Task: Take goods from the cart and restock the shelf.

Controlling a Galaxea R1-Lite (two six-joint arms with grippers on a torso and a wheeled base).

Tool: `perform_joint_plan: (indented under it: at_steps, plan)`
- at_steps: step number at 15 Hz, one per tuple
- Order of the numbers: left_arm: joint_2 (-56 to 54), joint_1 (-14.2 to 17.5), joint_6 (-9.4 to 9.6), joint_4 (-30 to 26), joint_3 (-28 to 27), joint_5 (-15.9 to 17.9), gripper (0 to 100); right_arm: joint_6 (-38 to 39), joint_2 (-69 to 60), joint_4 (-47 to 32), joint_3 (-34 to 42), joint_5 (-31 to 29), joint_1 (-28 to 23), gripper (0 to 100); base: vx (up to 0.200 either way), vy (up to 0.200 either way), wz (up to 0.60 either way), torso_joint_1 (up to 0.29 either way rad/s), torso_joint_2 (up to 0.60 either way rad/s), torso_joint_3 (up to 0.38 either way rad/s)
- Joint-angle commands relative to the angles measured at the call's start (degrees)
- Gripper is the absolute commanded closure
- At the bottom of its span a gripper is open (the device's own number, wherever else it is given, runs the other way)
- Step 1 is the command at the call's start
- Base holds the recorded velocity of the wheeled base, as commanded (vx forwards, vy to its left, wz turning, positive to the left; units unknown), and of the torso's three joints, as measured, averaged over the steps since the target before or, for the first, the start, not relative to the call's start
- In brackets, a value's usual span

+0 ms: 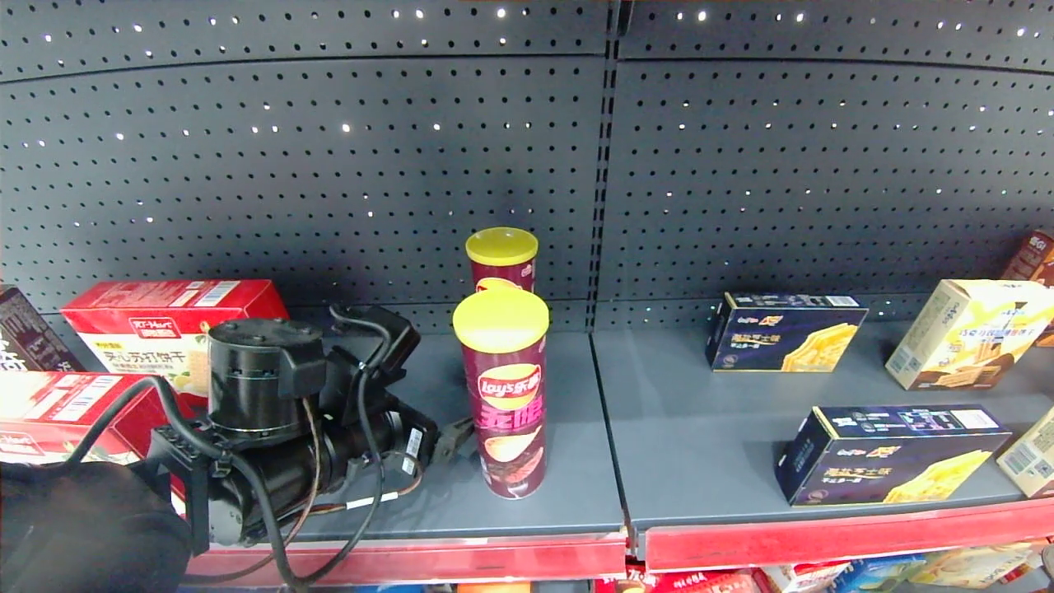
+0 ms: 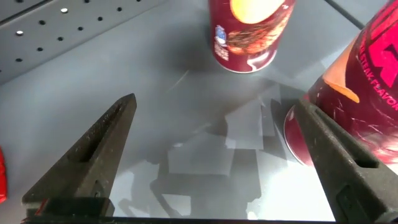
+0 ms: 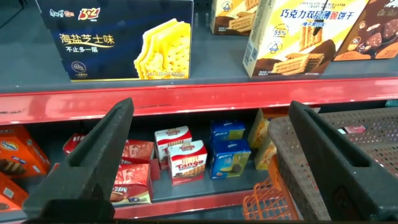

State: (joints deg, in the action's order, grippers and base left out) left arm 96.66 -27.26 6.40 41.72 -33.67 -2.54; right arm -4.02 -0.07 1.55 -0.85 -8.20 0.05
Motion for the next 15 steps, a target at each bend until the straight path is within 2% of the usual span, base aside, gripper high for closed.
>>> perform_joint_plan:
  at_steps: [1, 4, 7, 9, 12, 13, 14, 15]
  plan:
    - [-0.2, 0.0, 0.02, 0.0, 0.2, 0.0, 0, 0.0, 0.1, 0.0, 0.1, -0.1, 0.0, 0, 0.0, 0.0, 0.0, 0.0, 0.0, 0.0]
    - [-0.6, 0.5, -0.34, 0.0, 0.9, -0.1, 0, 0.1, 0.1, 0.0, 0.0, -0.1, 0.0, 0, 0.0, 0.0, 0.0, 0.0, 0.0, 0.0]
    - [-5.7, 4.9, -0.6, 0.0, 3.8, -0.2, 0, 0.1, 0.1, -0.1, 0.0, 0.0, 0.0, 0, 0.0, 0.0, 0.0, 0.0, 0.0, 0.0]
    - [-10.0, 6.6, -0.69, -0.1, 3.9, -0.3, 0, 0.1, 0.1, -0.1, 0.0, 0.0, 0.0, 0, 0.0, 0.0, 0.0, 0.0, 0.0, 0.0]
    - [-18.7, 13.7, -0.69, 0.0, 3.6, -0.3, 0, 0.1, 0.1, -0.1, 0.0, 0.0, 0.0, 0, 0.0, 0.0, 0.0, 0.0, 0.0, 0.0]
    - [-20.1, 15.0, -0.69, 0.0, 3.6, -0.3, 0, 0.1, 0.1, -0.1, 0.0, 0.0, 0.0, 0, 0.0, 0.0, 0.0, 0.0, 0.0, 0.0]
    - [-25.5, 18.9, -0.78, -0.1, 4.2, -0.1, 0, 0.2, 0.1, -0.1, 0.0, 0.0, 0.0, 0, 0.0, 0.0, 0.0, 0.0, 0.0, 0.0]
    - [-29.0, 20.6, -0.78, -0.1, 5.8, -0.1, 0, 0.2, 0.1, -0.1, 0.0, 0.0, 0.0, 0, 0.0, 0.0, 0.0, 0.0, 0.0, 0.0]
